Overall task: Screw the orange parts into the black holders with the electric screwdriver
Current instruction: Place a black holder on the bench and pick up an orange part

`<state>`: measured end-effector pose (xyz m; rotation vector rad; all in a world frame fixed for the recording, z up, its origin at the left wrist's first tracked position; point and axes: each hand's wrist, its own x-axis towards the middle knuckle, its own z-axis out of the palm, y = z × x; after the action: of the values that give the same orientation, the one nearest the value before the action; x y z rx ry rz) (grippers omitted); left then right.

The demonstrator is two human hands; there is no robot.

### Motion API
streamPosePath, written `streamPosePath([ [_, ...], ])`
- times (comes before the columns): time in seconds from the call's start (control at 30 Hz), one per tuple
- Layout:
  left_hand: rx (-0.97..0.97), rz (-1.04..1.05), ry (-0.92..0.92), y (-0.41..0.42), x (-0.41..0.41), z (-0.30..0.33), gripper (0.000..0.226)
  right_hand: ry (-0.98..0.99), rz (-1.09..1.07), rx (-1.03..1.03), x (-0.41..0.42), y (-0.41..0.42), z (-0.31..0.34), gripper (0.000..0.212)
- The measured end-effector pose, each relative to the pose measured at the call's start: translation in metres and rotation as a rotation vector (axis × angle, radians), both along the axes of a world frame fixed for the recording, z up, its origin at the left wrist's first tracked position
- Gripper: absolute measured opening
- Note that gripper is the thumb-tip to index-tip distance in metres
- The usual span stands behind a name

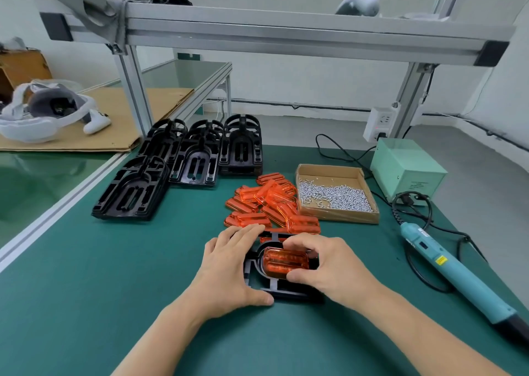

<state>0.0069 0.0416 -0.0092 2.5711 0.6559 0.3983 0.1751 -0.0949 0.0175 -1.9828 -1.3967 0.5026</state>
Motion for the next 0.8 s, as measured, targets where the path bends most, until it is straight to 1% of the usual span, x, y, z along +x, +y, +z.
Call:
streamPosePath([
  [0.1, -0.005, 0.003, 0.004, 0.0, 0.0, -0.001, 0.117, -0.018, -0.008, -0.025, 0.002, 0.003, 0.0, 0.046],
  [0.27, -0.003, 0.002, 0.033, 0.001, 0.0, 0.001, 0.116, -0.121, 0.004, -0.077, 0.007, 0.005, 0.001, 0.046],
  [0.43, -0.039, -0.026, 0.042, 0.0, -0.001, 0.006, 0.108, -0.305, 0.135, -0.093, 0.009, 0.001, 0.003, 0.031],
  [0.53, -0.025, -0.018, 0.069, -0.002, 0.0, 0.007, 0.098, -0.361, 0.154, -0.051, 0.01, -0.004, 0.001, 0.029],
  [0.63, -0.03, -0.011, 0.071, -0.003, 0.0, 0.007, 0.094, -0.318, 0.112, 0.01, 0.012, -0.008, -0.005, 0.033],
  [0.73, -0.04, -0.014, 0.066, -0.003, 0.001, 0.008, 0.09, -0.231, 0.042, 0.028, 0.014, -0.011, -0.009, 0.035],
  [0.8, -0.033, -0.018, 0.073, -0.002, 0.002, 0.009, 0.09, -0.213, 0.027, 0.039, 0.015, -0.01, -0.009, 0.036],
])
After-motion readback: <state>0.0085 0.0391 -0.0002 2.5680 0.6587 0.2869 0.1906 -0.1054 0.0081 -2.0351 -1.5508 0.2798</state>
